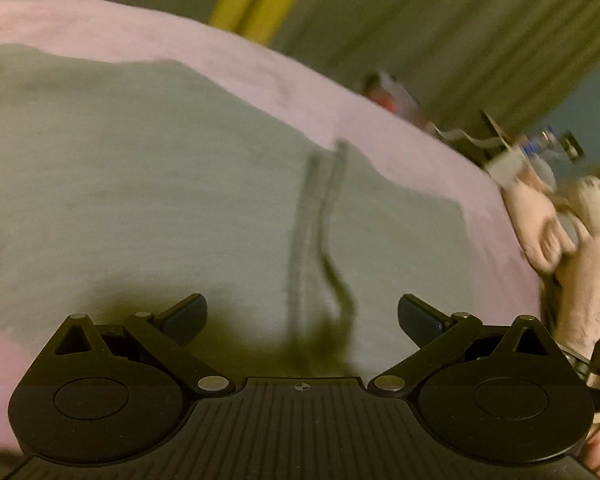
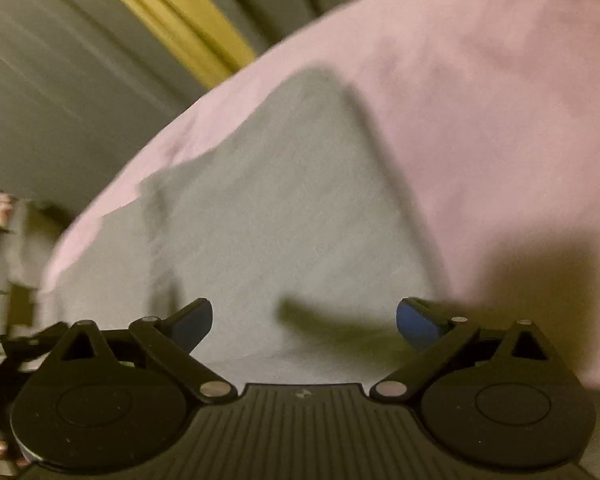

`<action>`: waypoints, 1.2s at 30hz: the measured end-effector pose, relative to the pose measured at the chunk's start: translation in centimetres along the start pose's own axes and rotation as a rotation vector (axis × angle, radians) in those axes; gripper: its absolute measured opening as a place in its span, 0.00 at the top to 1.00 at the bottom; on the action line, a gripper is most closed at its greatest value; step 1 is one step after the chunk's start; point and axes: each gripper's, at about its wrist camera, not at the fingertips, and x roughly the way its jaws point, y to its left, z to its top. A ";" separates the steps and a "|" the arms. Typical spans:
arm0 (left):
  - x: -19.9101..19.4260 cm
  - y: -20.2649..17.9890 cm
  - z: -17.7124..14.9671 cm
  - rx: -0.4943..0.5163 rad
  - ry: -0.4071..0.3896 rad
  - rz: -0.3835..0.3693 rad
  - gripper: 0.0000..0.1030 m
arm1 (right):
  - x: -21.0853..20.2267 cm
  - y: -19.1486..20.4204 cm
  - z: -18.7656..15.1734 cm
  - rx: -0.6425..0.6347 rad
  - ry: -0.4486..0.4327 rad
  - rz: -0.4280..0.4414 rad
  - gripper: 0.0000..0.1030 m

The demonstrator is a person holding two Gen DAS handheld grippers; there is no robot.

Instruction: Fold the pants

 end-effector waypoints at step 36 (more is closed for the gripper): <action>10.4 -0.7 4.5 -0.045 0.168 -0.124 0.83 | 2.2 -6.5 -0.1 0.170 -0.044 -0.030 0.04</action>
